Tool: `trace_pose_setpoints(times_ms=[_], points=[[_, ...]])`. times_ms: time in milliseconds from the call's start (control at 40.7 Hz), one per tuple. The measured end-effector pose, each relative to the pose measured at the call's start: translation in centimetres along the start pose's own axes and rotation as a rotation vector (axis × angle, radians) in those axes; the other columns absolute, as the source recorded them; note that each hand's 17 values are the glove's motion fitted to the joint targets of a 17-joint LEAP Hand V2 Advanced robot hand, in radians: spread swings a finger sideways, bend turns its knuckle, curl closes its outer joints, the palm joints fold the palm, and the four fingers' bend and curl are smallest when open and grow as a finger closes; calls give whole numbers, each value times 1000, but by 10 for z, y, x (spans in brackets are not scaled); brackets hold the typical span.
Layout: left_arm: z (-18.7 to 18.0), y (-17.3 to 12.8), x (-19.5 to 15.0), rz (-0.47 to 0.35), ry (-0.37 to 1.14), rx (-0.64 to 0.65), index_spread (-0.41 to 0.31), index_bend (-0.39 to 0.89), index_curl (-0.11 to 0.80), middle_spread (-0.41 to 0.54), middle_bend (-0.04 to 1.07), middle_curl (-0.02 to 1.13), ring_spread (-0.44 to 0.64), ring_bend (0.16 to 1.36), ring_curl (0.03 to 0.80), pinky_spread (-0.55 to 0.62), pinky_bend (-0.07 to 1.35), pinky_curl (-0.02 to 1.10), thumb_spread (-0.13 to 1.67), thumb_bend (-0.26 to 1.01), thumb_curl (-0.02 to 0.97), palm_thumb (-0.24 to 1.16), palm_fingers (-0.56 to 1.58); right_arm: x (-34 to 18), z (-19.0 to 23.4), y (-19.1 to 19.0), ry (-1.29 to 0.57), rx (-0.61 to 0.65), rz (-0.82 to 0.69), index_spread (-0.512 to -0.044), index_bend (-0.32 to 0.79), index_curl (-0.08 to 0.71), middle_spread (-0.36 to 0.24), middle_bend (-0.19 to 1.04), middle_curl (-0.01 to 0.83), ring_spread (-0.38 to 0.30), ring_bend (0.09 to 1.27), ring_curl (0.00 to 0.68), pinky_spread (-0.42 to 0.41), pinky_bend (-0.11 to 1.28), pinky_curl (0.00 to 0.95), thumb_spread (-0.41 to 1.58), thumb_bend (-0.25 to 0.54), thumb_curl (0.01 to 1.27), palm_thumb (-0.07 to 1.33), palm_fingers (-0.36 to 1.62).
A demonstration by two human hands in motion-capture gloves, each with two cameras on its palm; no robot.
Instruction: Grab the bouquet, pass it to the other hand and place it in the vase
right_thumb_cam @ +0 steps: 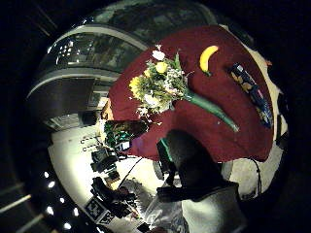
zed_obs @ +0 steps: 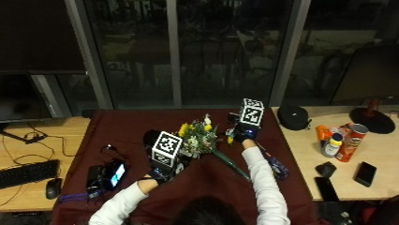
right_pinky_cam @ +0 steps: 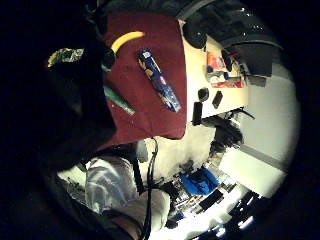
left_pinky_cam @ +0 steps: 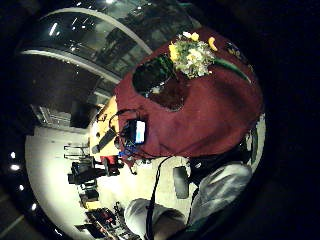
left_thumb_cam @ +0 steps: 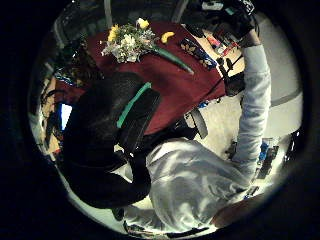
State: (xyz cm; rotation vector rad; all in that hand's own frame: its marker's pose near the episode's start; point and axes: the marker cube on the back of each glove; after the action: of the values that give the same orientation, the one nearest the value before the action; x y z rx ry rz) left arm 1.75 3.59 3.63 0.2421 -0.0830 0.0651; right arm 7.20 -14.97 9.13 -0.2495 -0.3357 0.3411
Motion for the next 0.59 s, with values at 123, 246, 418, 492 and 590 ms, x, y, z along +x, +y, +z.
trace_pose_setpoints(times_ms=[123, 246, 418, 492, 590], points=[[1, 1, -2, -16, -30, 48, 112, 129, 196, 358, 188, 260, 410, 717, 253, 382, 553, 321, 1159, -18, 244, 147, -21, 12, 34, -19, -33, -46, 26, -186, 23, 19, 156, 316, 379, 97, 811, 364, 204, 878, 398, 1090, -19, 317, 476, 353], [11, -10, -5, -33, -64, 148, 112, 150, 211, 338, 218, 277, 409, 692, 247, 382, 522, 314, 1159, -15, 248, 157, 17, 29, 85, -41, -93, -129, 76, -182, 29, 17, 140, 318, 383, 79, 813, 365, 197, 888, 394, 1080, -19, 327, 492, 348], [21, -9, -7, -40, -82, 131, 103, 152, 231, 321, 213, 291, 412, 673, 243, 382, 499, 312, 1167, -15, 254, 169, 40, 40, 143, -32, -47, -262, 135, -173, 40, 19, 112, 326, 393, 37, 795, 364, 198, 903, 391, 1054, -20, 339, 514, 333], [24, -9, -8, -39, -79, 126, 103, 152, 235, 312, 205, 296, 412, 667, 243, 382, 493, 313, 1172, -15, 255, 171, 44, 36, 154, -24, -56, -201, 108, -167, 42, 21, 103, 323, 396, 30, 796, 366, 199, 904, 390, 1043, -21, 344, 525, 329], [27, -7, -11, -45, -73, 110, 102, 147, 239, 307, 198, 301, 413, 661, 243, 382, 488, 315, 1174, -16, 256, 173, 47, 35, 178, -26, -53, -205, 116, -158, 52, 27, 95, 318, 397, 11, 798, 367, 188, 902, 383, 1035, -17, 352, 549, 345]])
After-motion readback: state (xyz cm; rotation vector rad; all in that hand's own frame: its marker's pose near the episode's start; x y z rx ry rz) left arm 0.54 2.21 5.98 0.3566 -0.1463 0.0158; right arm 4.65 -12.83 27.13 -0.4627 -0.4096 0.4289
